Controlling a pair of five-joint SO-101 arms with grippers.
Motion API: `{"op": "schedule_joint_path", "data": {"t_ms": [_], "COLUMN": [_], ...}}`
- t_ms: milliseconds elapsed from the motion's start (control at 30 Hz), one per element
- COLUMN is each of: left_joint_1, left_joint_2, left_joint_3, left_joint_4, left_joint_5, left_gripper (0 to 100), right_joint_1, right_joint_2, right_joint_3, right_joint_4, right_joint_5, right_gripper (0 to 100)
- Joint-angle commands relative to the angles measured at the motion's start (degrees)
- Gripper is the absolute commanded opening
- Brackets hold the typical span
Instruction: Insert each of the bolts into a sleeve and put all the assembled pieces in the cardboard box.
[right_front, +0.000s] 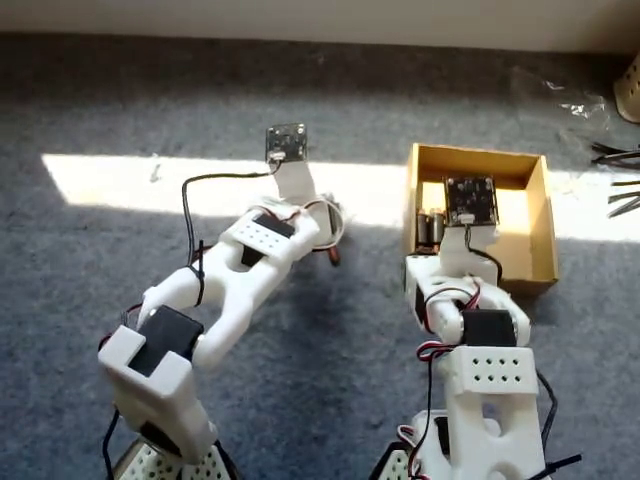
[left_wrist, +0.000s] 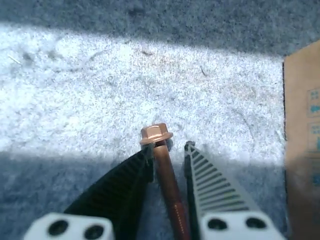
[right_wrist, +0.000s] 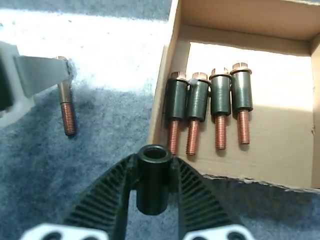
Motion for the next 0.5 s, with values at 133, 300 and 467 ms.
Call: {"op": "schedule_joint_path", "data": {"t_ms": [133, 300, 467], "left_joint_1": [-0.7, -0.7, -0.7], "left_joint_2": [1.7, 1.8, 2.0], "left_joint_3": [-3.8, -3.8, -3.8], "left_joint_4": [0.3, 0.3, 0.4], "left_joint_5": [0.4, 0.4, 0.4], "left_gripper": [11, 11, 11], "right_joint_1": [0.7, 0.7, 0.7], "right_joint_2": [-1.3, -1.3, -1.3], "right_joint_3": [-0.6, -0.6, -0.6], "right_joint_4": [-1.2, -1.2, -1.2], "right_joint_5": [0.4, 0.4, 0.4], "right_gripper": [0.5, 0.5, 0.5]}}
